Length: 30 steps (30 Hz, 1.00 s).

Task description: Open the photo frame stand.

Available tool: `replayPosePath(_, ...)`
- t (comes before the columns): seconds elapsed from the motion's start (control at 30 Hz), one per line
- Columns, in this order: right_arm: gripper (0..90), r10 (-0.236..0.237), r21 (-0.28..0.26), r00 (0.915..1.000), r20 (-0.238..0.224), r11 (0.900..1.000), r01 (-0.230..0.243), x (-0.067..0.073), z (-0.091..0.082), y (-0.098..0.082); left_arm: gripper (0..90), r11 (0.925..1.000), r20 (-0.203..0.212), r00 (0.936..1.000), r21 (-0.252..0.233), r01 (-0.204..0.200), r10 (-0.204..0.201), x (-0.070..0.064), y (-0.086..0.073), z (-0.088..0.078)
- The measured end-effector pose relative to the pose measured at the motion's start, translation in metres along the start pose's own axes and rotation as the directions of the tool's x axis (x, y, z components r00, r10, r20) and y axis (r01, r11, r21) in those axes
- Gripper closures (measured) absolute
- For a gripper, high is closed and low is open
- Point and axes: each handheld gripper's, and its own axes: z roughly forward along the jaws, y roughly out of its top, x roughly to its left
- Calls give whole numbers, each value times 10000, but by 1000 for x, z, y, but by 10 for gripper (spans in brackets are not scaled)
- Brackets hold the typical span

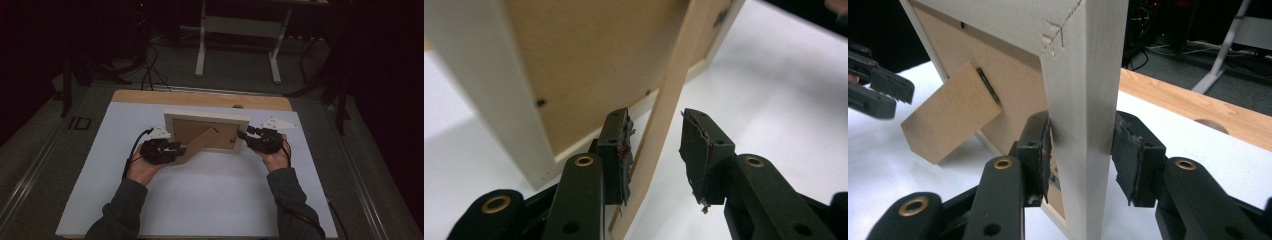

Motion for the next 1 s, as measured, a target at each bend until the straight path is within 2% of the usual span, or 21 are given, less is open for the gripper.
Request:
replayPosePath(0.23, 605, -81, 91, 9999, 65, 9999, 81, 1, -1, -1, 683, 9989, -158, 9997, 425, -172, 179, -3, 3, 13)
replayPosePath(0.27, 605, -82, 79, 10000, 55, 9999, 81, 1, -1, -2, 730, 9988, -177, 9996, 439, -200, 208, -4, 3, 14)
replayPosePath(0.33, 605, -93, 66, 9999, 77, 9999, 93, 2, -1, -2, 786, 9985, -182, 9994, 467, -275, 283, -5, 4, 14)
replayPosePath(0.63, 600, -181, -35, 9997, 170, 9998, 182, 7, -5, -5, 840, 9937, -23, 9952, 554, -978, 980, -18, 1, 8)
replayPosePath(1.0, 597, -508, -84, 9985, 224, 9987, 510, 15, -11, -9, 852, 9941, 85, 9951, 456, -987, 984, -26, -7, 6)
